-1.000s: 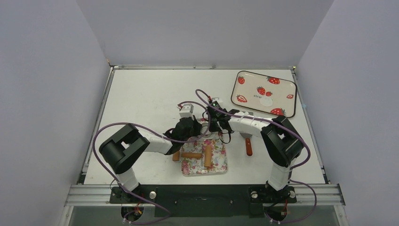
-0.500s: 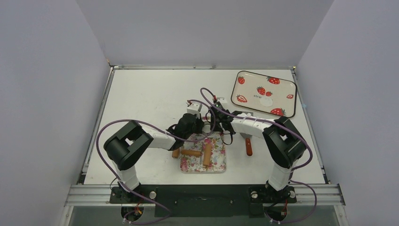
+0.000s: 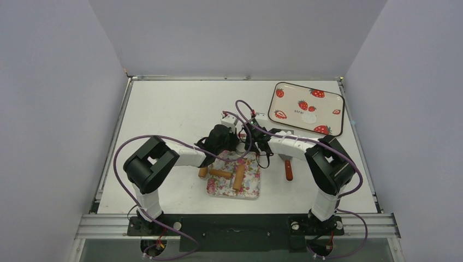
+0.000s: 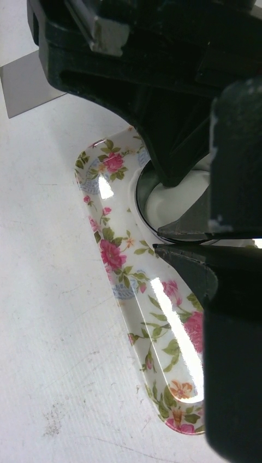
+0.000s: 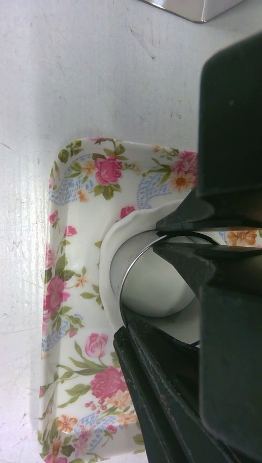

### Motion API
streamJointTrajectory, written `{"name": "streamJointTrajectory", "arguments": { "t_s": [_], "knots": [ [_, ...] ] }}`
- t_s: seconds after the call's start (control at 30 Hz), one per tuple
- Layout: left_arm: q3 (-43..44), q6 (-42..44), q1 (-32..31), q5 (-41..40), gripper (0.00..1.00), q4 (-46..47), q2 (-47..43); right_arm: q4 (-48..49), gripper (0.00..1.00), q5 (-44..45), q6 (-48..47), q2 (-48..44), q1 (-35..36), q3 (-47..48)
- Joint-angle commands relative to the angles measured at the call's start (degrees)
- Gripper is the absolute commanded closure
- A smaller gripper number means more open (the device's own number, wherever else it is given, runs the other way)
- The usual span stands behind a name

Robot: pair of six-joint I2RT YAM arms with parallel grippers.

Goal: Roll out the dumpling wrappers from the dough
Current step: Press the dumpling wrapper on the work surface.

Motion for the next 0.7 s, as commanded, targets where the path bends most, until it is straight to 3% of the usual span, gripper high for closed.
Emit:
{"name": "streamJointTrajectory", "arguments": {
  "t_s": [0.0, 0.2, 0.43, 0.57, 0.67],
  "knots": [
    [-1.86, -2.82, 1.5, -2.68, 1.0, -15.74, 3.24, -10.28, 1.0, -14.57, -1.92, 2.45, 2.48, 0.55],
    [-7.04, -8.68, -0.59, -3.94, 1.0, -18.44, -1.44, -13.31, 1.0, -14.99, -7.61, 6.21, -1.45, 6.29],
    [-9.38, -8.56, -1.99, -5.08, 1.0, -16.75, -3.58, -14.95, 1.0, -14.86, -10.01, 9.07, -2.09, 10.01],
    [-8.55, -0.81, -1.01, -6.03, 1.0, -7.85, -1.41, -15.11, 1.0, -13.68, -7.92, 5.46, -0.16, 5.65],
    [-2.29, 2.47, 2.11, -3.65, 1.0, -6.02, 2.81, -11.82, 1.0, -14.27, -3.63, 0.82, 2.4, -2.28]
  ]
}}
